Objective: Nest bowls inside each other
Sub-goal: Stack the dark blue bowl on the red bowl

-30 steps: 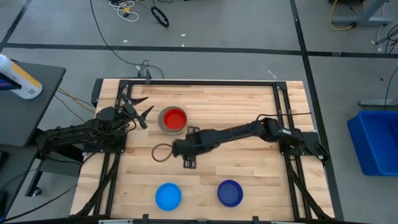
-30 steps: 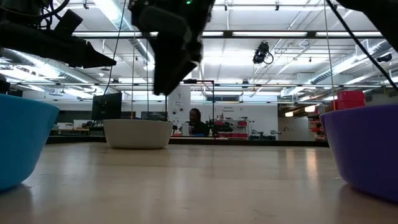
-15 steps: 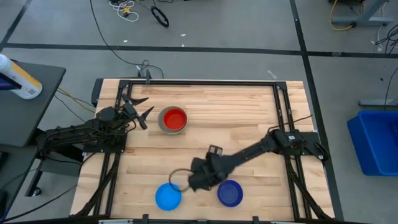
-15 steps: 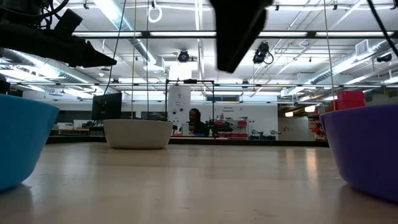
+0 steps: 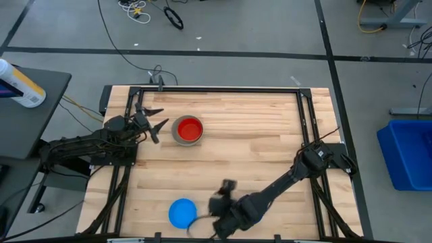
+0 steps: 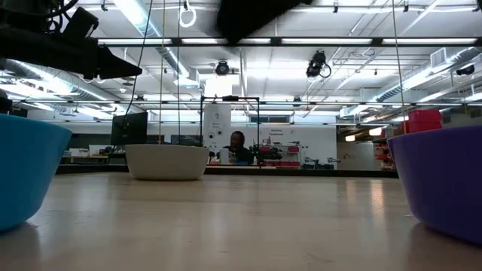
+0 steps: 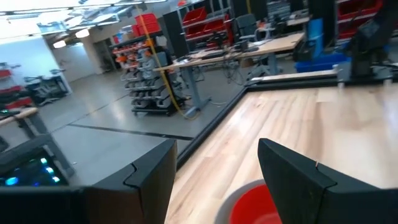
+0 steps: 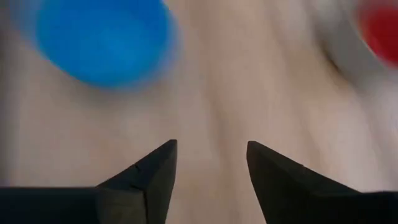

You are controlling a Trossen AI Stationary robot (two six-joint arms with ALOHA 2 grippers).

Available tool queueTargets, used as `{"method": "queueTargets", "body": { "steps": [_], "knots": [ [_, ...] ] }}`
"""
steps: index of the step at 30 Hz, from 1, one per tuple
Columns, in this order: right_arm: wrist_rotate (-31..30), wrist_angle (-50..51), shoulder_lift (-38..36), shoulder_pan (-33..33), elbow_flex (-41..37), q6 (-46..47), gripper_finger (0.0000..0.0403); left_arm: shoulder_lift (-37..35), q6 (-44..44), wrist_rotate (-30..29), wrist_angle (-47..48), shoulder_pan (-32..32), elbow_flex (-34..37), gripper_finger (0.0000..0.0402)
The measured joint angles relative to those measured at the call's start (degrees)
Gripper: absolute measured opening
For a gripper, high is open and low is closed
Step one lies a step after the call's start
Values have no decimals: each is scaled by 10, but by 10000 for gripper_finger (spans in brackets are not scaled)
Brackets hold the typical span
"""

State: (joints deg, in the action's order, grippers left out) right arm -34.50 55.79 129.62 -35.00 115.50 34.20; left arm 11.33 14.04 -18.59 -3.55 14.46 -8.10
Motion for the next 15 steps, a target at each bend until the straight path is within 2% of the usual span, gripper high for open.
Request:
{"method": "queueTargets", "body": {
  "steps": [3,6,8,11,13,15],
  "knots": [
    [1,-200,0,2,-14,-142,193,0,-7,12,-1,0,0,232],
    [-31,-292,-1,3,-18,-205,180,0,-12,15,1,0,0,232],
    [-58,-328,-1,1,-18,-223,171,0,-13,15,1,0,0,232],
    [-57,-327,-2,-4,-18,-244,162,0,-13,14,1,0,0,232],
    [-29,-318,-2,-9,-18,-168,159,0,-13,14,-1,0,0,232],
    [-26,-311,-2,-16,-18,-154,157,0,-15,14,-2,0,0,232]
  ]
}}
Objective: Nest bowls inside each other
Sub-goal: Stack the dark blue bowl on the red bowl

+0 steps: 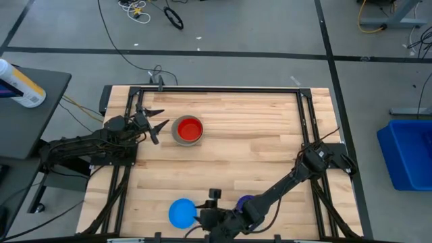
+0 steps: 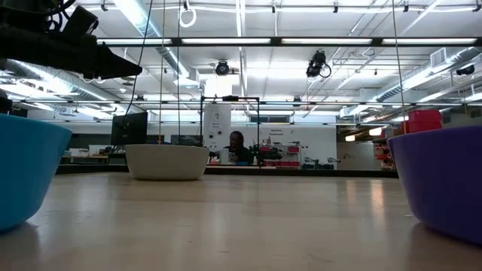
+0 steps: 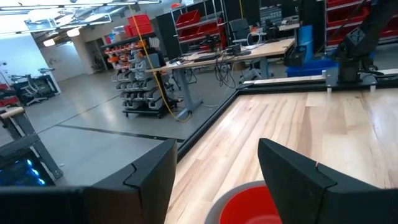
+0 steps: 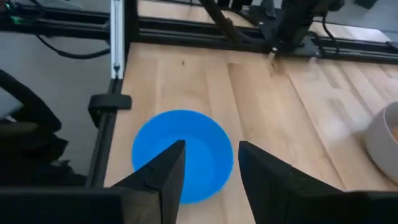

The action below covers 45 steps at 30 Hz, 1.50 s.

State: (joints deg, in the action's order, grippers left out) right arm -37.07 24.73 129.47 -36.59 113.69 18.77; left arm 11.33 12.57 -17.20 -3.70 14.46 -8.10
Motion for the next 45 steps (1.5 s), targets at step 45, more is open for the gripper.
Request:
{"method": "queueTargets", "body": {
  "steps": [45],
  "knots": [
    [102,-963,-431,21,-978,-111,163,0,-8,-1,29,0,0,232]
  ]
}}
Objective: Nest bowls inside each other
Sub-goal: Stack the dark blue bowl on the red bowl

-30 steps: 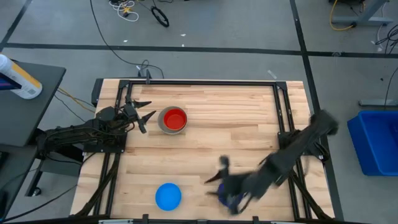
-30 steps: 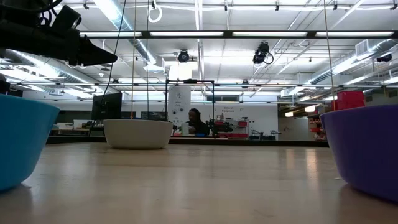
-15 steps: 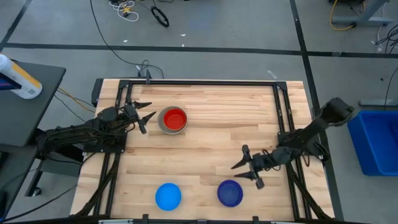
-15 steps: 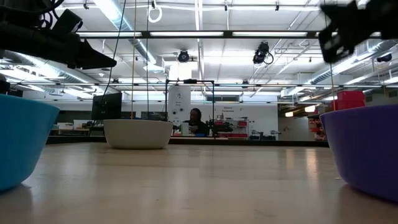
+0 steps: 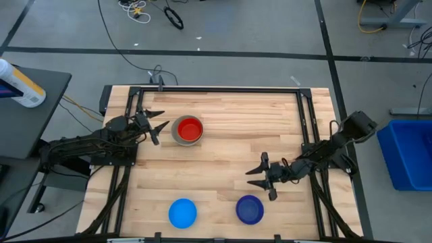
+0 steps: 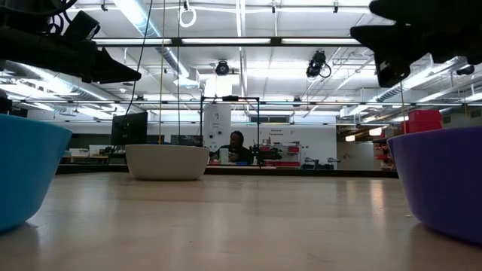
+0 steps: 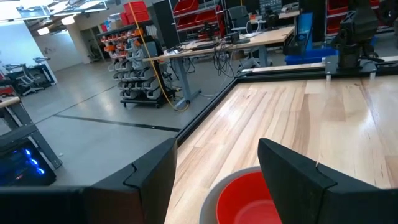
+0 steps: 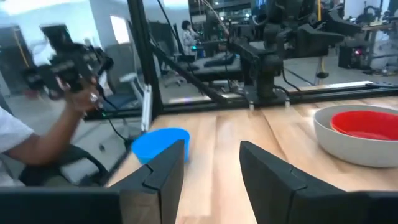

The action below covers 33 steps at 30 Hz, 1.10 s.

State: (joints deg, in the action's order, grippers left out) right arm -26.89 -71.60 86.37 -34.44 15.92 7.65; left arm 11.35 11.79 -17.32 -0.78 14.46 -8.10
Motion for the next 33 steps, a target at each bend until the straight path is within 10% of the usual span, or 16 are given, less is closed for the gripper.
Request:
{"method": "queueTargets", "body": {
  "steps": [17,33],
  "knots": [
    [-1,15,1,49,-1,-36,163,0,-4,-13,2,0,0,232],
    [33,63,1,79,-1,139,160,0,-7,-26,6,0,0,232]
  ]
}}
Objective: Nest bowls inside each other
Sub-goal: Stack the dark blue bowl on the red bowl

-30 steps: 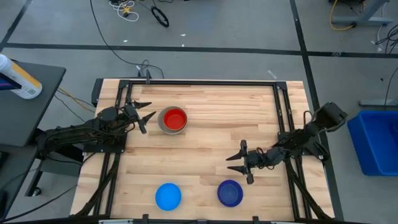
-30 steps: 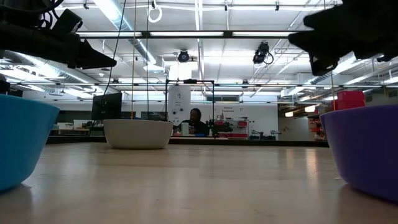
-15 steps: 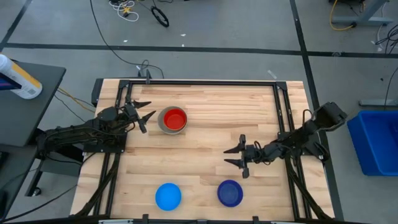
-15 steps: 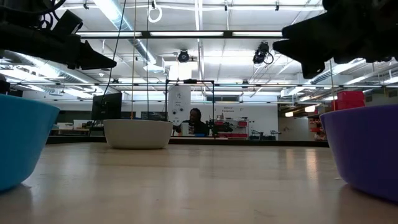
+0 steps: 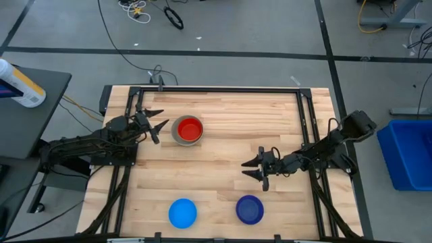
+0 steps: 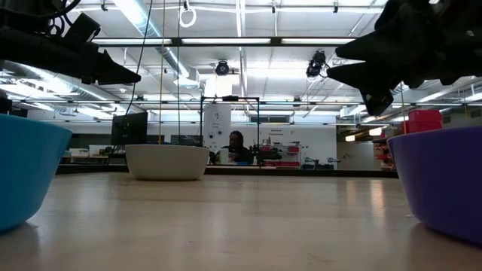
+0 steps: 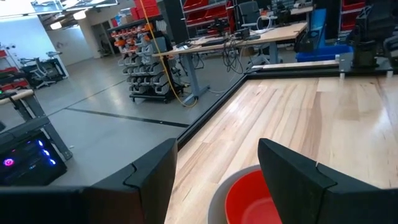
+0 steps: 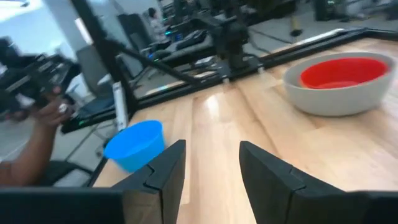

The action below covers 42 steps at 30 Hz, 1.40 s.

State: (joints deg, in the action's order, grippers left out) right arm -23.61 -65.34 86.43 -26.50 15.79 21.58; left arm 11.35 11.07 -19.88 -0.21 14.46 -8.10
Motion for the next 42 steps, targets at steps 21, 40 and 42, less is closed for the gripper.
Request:
{"method": "queueTargets", "body": {
  "steps": [21,40,42],
  "knots": [
    [194,301,0,-17,76,152,204,0,14,-4,15,0,0,232],
    [224,736,0,-40,273,236,213,0,14,-4,38,0,0,232],
    [223,738,0,-43,273,244,212,0,14,-4,38,0,0,232]
  ]
}}
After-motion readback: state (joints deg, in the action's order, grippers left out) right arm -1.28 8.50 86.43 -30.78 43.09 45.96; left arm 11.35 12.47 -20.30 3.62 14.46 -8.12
